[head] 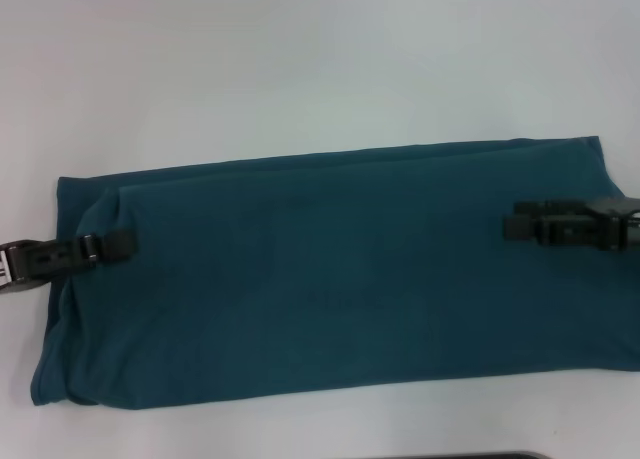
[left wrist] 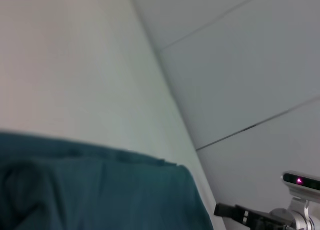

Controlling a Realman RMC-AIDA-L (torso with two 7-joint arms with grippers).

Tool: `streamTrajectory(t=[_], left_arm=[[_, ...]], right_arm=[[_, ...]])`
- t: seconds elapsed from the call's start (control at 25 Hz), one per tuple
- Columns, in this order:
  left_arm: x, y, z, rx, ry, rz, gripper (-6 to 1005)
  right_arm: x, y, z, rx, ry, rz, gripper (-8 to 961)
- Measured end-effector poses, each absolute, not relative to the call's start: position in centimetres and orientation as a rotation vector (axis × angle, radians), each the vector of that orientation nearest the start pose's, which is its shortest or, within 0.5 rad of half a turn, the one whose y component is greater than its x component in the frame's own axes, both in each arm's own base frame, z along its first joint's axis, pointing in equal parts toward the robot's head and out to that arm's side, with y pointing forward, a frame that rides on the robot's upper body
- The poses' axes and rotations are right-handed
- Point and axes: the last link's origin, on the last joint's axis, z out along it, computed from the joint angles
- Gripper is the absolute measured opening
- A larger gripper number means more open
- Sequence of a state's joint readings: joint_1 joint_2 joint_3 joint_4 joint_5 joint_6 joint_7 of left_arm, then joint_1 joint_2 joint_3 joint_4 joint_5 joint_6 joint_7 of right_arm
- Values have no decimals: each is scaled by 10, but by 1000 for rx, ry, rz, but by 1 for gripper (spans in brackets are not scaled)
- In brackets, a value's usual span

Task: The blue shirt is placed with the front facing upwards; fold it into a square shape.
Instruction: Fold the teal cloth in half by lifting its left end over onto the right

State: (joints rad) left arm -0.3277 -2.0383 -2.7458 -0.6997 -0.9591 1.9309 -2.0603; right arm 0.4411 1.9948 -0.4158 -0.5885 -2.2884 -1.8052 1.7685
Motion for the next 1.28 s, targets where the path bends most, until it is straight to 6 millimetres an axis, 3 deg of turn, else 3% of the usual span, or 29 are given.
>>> streamTrajectory(t=[0.16, 0.44, 1.28], left_arm=[[-321, 239, 43, -2346, -1977, -896, 675], [-330, 242, 49, -2267, -2063, -811, 676], [-353, 267, 27, -2072, -2094, -532, 675]], right_arm=[[313, 276, 33, -2630, 1490, 727, 843], [310, 280, 36, -2627, 1496, 740, 846], [311, 278, 34, -2587, 1550, 779, 847]])
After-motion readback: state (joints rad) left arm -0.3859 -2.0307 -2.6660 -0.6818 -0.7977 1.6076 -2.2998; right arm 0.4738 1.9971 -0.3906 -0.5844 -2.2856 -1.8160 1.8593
